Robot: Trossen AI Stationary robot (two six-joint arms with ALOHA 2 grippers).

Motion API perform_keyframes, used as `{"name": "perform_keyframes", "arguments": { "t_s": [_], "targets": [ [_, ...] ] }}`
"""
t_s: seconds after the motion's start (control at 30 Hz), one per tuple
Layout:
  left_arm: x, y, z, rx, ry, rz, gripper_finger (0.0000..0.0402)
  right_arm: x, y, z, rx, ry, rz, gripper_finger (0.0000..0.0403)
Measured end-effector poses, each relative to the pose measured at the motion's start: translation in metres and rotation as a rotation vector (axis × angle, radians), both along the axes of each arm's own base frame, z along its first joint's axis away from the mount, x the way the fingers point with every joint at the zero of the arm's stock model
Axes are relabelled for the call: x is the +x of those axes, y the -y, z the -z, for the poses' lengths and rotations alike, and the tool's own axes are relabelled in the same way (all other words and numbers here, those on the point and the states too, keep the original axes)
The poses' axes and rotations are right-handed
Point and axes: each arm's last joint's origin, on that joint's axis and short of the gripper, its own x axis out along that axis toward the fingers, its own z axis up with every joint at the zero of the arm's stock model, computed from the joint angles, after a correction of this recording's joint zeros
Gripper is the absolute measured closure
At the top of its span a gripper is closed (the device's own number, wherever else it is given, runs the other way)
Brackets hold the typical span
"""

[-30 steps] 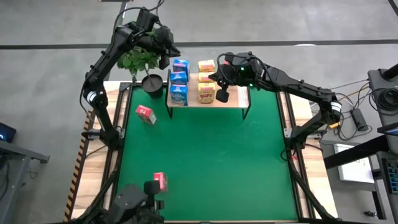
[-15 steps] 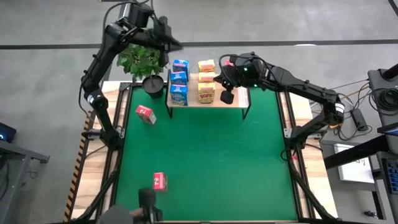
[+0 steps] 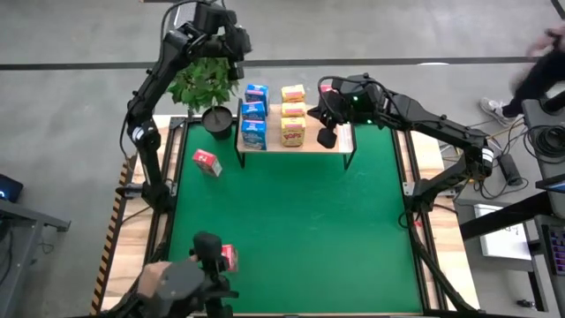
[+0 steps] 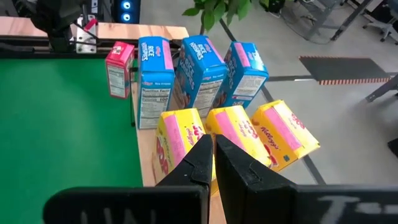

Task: Stack cereal on shelf
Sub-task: Put the bottom red cereal box on the shelf

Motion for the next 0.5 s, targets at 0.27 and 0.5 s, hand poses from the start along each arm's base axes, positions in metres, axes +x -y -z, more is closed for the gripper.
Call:
{"name": "perform_keyframes", "arguments": {
  "t_s": [0.27,0.5],
  "targets": [
    [0.003,0.008,0.027,-0.246,-0.101,0.13,0.0363,0.0,-0.001,0.004,0.035,-0.017,0.012,0.0394],
    [0.015,0.017,0.037,-0.357,-0.111,0.157,0.0363,0.0,-0.002,0.004,0.036,-0.02,0.01,0.0394]
  ]
}}
